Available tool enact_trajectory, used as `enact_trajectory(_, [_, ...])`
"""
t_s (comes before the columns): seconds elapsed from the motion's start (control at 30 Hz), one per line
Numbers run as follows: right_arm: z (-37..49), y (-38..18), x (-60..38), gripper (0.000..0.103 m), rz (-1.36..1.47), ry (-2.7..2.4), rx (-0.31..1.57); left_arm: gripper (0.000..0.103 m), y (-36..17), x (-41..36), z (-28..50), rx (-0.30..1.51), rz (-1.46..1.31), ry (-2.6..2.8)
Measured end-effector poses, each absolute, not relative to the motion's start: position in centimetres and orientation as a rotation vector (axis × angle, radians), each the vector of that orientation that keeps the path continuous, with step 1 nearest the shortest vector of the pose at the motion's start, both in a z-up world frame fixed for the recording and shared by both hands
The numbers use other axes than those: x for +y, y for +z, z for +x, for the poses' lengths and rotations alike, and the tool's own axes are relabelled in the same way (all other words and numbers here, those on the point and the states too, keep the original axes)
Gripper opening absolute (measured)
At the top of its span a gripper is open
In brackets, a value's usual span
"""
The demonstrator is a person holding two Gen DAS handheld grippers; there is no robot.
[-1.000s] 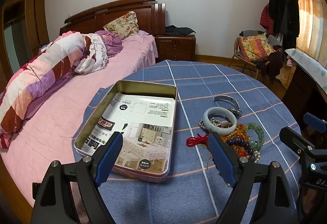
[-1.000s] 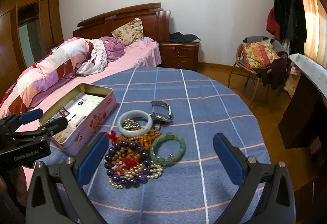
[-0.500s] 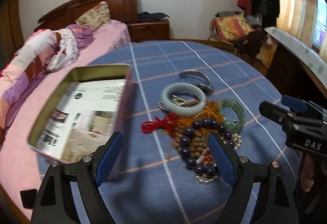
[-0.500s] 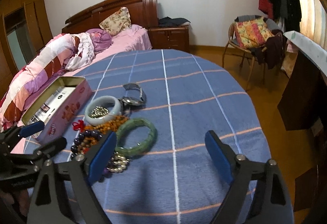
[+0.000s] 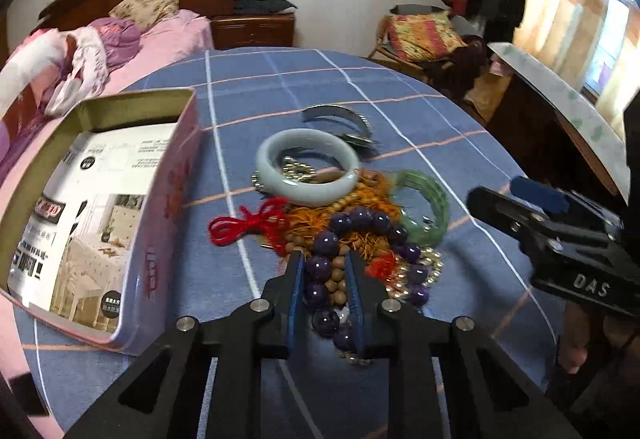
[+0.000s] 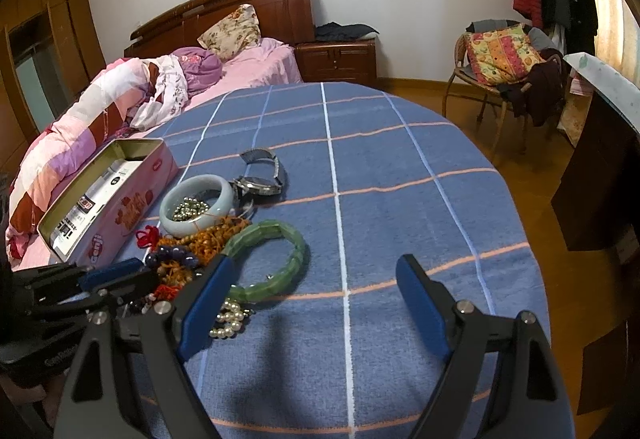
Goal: Organize jewelry
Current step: 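Grasp the dark purple bead bracelet from the pile with the left tool, then grasp the green jade bangle with the right tool while the left tool holds the bead bracelet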
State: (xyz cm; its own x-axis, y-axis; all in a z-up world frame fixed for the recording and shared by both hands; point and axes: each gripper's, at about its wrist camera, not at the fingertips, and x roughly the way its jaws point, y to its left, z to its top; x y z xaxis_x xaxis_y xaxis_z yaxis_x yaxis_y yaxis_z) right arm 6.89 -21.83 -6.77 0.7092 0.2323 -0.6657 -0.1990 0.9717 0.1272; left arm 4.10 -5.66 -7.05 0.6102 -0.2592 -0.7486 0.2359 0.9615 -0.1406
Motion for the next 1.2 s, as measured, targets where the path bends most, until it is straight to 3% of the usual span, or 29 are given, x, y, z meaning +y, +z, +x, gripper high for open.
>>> enact_trajectory(0.07, [7.0, -6.7, -21.7, 0.085, 0.047, 0.237, 0.742, 0.013, -6.9, -5.8, 3.9, 0.863, -0.025, -0.293])
enact_trajectory(0.5, [8.5, -6.7, -20.3, 0.085, -0.029, 0.216, 0.767, 0.013, -1.7, -4.5, 2.0, 0.675, -0.027, -0.299])
enact_trajectory(0.77, [10.6, -8.8, -18.6, 0.049, -0.139, 0.211, 0.877, 0.013, 0.0, -3.4, 2.5, 0.617, -0.056, -0.297])
enact_trajectory(0.9, [10.8, -9.3, -18.3, 0.013, -0.172, 0.239, 0.907, 0.013, 0.8, -2.7, 2.6, 0.589, -0.066, -0.299])
enact_trajectory(1.2, [9.6, -6.9, -19.8, 0.008, -0.102, 0.255, 0.833, 0.013, 1.9, -0.9, 2.7, 0.55, -0.069, -0.272])
